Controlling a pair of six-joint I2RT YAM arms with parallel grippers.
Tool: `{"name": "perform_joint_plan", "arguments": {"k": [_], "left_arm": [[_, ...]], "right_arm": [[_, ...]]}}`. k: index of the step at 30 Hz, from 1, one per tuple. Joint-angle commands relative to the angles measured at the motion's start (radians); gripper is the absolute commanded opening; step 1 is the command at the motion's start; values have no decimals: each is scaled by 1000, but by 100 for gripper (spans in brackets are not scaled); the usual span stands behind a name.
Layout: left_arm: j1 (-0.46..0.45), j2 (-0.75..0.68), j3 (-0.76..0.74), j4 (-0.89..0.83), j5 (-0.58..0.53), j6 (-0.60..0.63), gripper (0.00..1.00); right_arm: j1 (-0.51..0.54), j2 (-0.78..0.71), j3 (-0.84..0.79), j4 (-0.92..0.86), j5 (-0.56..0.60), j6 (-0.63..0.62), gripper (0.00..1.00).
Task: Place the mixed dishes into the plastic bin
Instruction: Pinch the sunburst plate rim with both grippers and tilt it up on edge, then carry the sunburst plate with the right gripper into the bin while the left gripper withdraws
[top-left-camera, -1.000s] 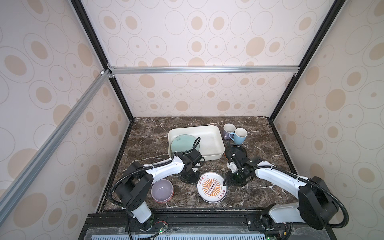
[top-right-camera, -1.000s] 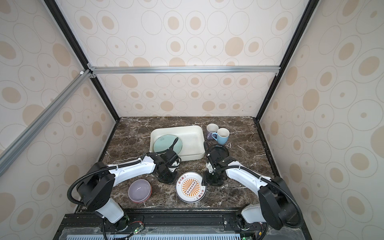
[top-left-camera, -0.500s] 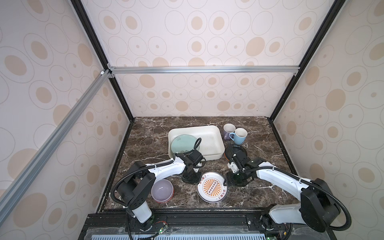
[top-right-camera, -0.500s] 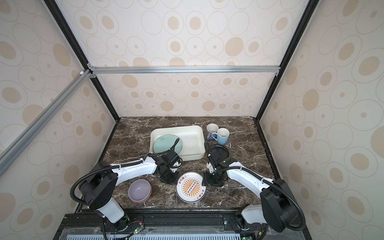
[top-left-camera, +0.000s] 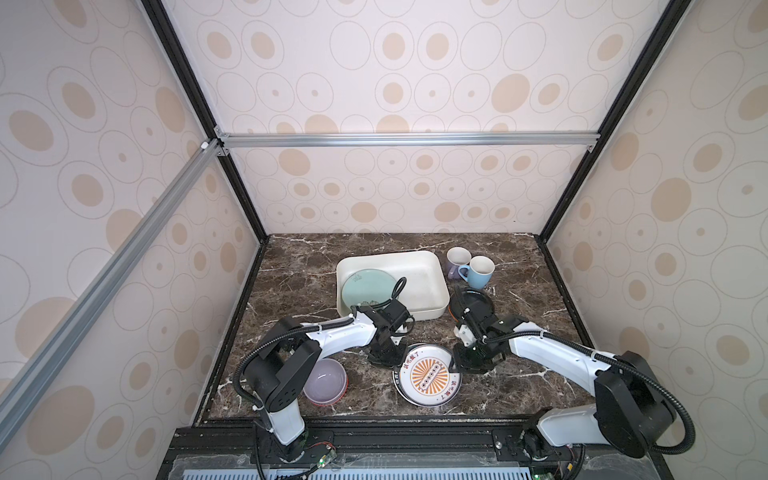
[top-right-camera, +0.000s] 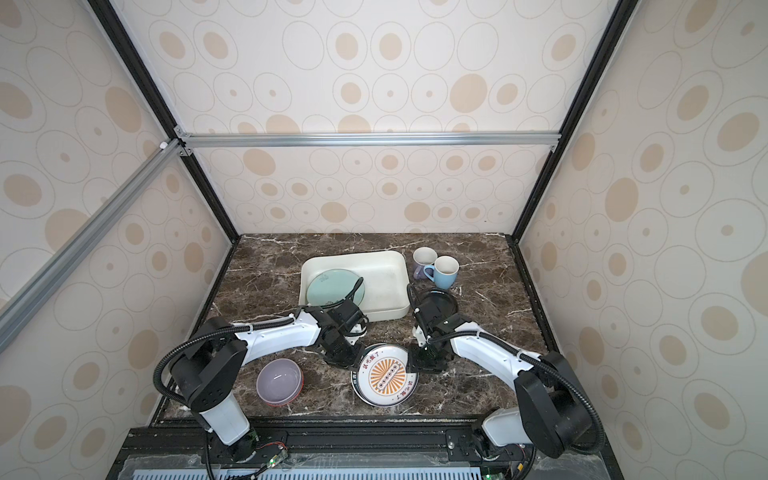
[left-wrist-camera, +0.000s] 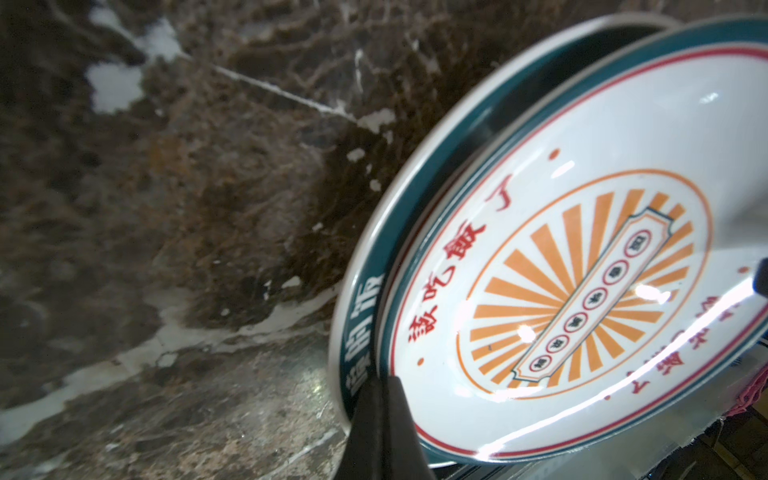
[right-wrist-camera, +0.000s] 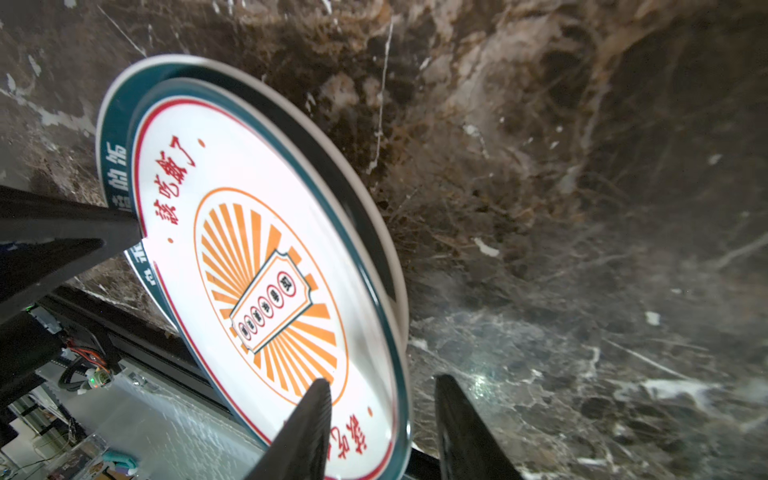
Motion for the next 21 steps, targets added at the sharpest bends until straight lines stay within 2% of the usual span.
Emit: {"name": "perform_joint_plan", "arguments": {"k": [1, 7, 12, 14, 18, 21], "left_arm": [[-7, 30, 29, -28, -11, 14, 2], [-9, 52, 52, -22, -3, 20, 2], [-10, 65, 87, -44, -13, 30, 3], [-9, 58, 118, -74, -35, 45, 8], [0, 47, 201, -153, -85, 74, 15], [21, 30, 269, -212, -109, 98, 26]], "right_arm": [[-5, 11, -1, 2, -9, 0, 34], [-10, 28, 5, 13, -52, -1, 20], [-26, 12, 25, -13, -64, -8, 5], [-34, 6, 49, -50, -57, -22, 0], [-59, -5, 87, -102, -61, -50, 0], [-78, -9, 114, -128, -77, -60, 0]]}}
